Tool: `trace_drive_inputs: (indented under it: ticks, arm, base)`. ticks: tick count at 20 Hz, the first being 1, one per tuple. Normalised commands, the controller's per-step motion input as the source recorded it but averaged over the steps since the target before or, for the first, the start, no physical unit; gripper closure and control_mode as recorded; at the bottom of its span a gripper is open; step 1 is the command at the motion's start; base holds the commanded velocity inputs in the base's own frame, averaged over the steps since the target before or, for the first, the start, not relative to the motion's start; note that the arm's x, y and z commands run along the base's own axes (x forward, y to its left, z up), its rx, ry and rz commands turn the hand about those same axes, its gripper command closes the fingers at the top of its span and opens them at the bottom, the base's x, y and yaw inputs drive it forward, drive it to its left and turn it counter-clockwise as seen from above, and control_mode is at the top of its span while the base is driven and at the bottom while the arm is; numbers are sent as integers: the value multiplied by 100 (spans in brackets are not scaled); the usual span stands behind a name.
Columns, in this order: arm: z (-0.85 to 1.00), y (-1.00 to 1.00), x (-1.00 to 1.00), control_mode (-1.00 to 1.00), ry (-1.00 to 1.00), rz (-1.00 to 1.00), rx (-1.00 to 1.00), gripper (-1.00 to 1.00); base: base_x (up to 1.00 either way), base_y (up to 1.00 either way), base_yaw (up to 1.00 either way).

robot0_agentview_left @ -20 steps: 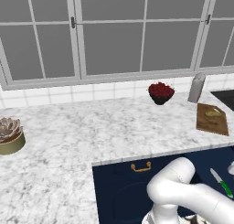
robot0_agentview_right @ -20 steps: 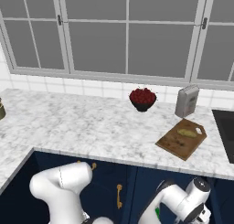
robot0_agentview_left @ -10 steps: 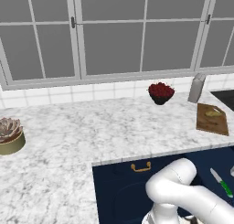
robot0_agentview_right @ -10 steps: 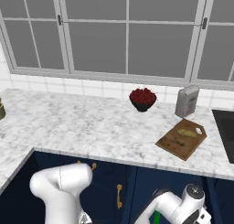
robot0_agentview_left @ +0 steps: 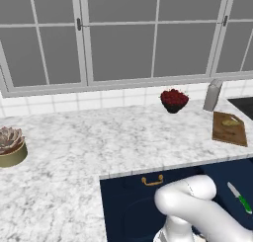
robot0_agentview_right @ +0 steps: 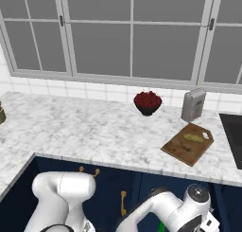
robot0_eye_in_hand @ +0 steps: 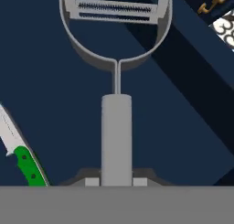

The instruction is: Place the appropriate cutting tool for cutting the potato skin on the cutting board.

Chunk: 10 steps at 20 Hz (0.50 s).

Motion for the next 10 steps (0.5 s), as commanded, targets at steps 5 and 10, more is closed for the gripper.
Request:
trace_drive_inputs:
  ticks: [5,10]
  arm:
    - [100,75,5,-100,0,0,0,100]
    - [92,93,76,-100,0,0,0,100]
  base:
    - [0,0,0]
    - [0,0,0]
